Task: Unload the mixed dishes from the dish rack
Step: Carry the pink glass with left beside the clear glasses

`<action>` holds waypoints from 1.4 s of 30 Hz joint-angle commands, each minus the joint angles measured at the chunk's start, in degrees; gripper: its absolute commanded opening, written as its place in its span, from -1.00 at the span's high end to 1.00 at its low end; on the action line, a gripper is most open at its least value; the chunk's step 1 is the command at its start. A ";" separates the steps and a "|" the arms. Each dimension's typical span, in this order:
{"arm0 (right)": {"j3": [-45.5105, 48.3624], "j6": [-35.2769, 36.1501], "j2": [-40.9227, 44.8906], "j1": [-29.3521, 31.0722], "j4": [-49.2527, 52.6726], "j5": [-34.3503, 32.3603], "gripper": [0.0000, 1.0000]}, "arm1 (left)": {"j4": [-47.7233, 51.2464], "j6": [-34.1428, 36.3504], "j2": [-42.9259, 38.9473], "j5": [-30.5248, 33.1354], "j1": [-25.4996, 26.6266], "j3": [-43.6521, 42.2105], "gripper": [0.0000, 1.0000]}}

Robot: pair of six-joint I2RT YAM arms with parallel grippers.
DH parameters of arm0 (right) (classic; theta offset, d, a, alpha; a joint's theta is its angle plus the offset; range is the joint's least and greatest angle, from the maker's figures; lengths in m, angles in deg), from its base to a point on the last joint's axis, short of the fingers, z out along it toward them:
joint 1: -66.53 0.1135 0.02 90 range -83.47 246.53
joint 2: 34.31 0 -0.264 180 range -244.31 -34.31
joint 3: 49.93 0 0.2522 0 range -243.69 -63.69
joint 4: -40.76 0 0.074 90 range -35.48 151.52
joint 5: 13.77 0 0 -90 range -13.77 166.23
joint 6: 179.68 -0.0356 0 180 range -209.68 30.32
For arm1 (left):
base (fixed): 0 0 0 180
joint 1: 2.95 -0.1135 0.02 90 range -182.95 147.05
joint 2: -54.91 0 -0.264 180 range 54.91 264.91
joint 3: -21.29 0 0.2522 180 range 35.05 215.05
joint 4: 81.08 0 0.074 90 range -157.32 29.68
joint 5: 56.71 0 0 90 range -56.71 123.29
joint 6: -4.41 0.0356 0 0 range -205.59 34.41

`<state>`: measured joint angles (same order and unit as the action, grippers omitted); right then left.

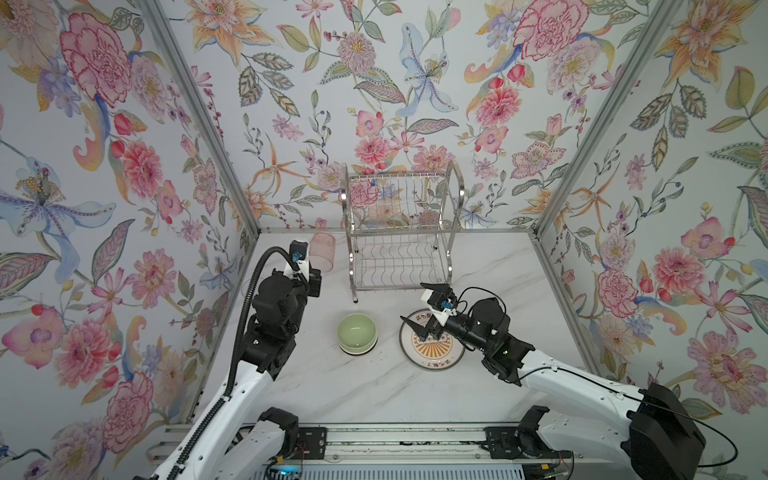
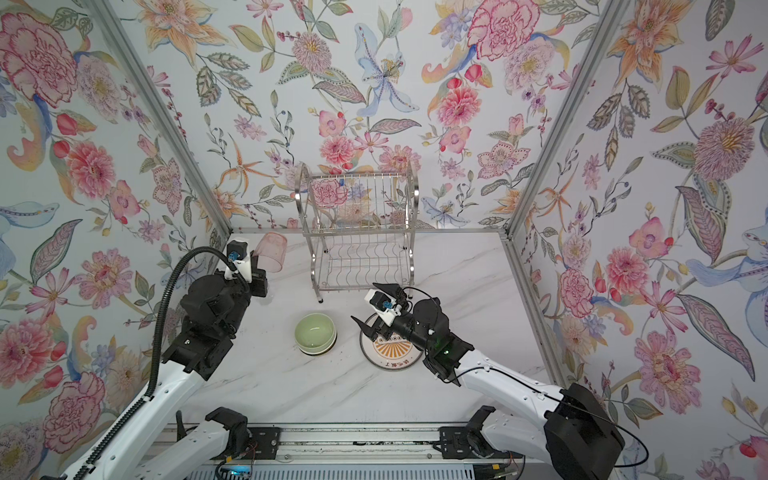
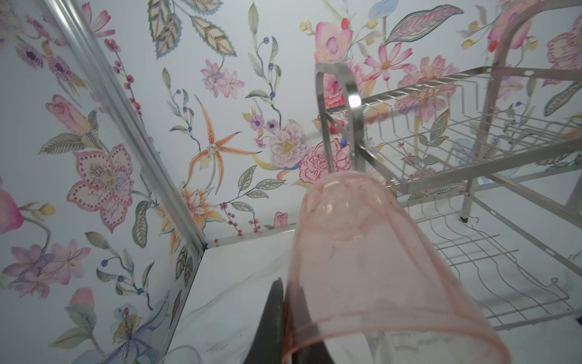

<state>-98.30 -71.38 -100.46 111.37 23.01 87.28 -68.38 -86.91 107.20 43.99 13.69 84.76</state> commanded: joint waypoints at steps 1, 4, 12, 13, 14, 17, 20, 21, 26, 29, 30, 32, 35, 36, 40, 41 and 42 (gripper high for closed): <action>-3.68 1.20 -1.83 0.28 0.67 -0.25 -0.98 | 13.11 -3.06 5.43 -5.80 -4.57 5.76 1.00; -5.90 0.26 -2.31 0.34 2.41 -0.47 -0.98 | 18.55 -1.99 11.08 -9.82 -7.59 10.11 1.00; -7.83 -4.11 -2.21 0.46 6.65 -1.96 -0.98 | 28.41 1.67 26.69 -14.93 -10.39 22.17 1.00; -7.84 -4.07 -2.15 0.46 6.87 -2.15 -0.98 | 29.59 2.06 29.01 -14.76 -10.63 24.13 1.00; -7.84 -3.96 -2.14 0.45 7.02 -2.42 -0.98 | 31.04 2.13 31.28 -14.79 -10.93 25.89 1.00; -7.67 -3.46 -1.75 0.39 7.51 -3.22 -0.98 | 36.47 1.40 39.98 -15.27 -12.11 32.67 1.00; -7.40 -2.88 -1.40 0.28 8.03 -3.87 -0.98 | 41.06 0.77 47.45 -14.93 -12.51 38.80 1.00; -7.27 -2.79 -1.27 0.18 8.21 -4.06 -0.98 | 42.80 0.62 49.95 -14.53 -12.51 41.11 1.00; -6.28 -2.84 -0.83 -0.56 8.03 -4.37 -0.98 | 49.40 0.45 60.33 -13.25 -12.69 51.14 1.00; -6.00 -2.92 -0.71 -0.98 8.21 -4.44 -0.98 | 52.74 0.62 65.53 -13.60 -12.86 57.27 1.00; -5.91 -2.96 -0.52 -1.11 8.30 -4.44 -0.98 | 54.16 0.83 67.52 -13.60 -12.86 59.37 1.00; -5.58 -3.09 -0.30 -1.46 8.31 -4.70 -0.98 | 57.16 1.30 70.89 -13.45 -12.84 63.29 1.00; -5.05 -3.36 -0.12 -1.98 8.14 -4.79 -0.98 | 60.40 1.89 74.62 -12.53 -12.81 67.47 1.00; -4.88 -3.52 -0.03 -2.11 8.11 -4.80 -0.98 | 61.09 2.09 75.50 -12.16 -12.86 68.27 1.00; -4.42 -3.63 -0.03 -2.58 7.88 -4.53 -0.98 | 63.55 2.55 77.89 -9.74 -12.91 70.64 1.00; -4.44 -3.65 -0.04 -2.74 7.87 -4.46 -0.98 | 63.84 2.68 78.34 -9.18 -12.87 70.91 1.00; -4.33 -3.63 0.07 -2.79 7.86 -4.42 -0.98 | 64.08 2.82 78.72 -8.96 -12.86 71.04 1.00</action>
<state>-103.28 -74.09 -101.46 108.97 30.95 83.06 -8.49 -85.14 184.60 32.36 1.43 153.57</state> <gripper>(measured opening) 0.989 0.090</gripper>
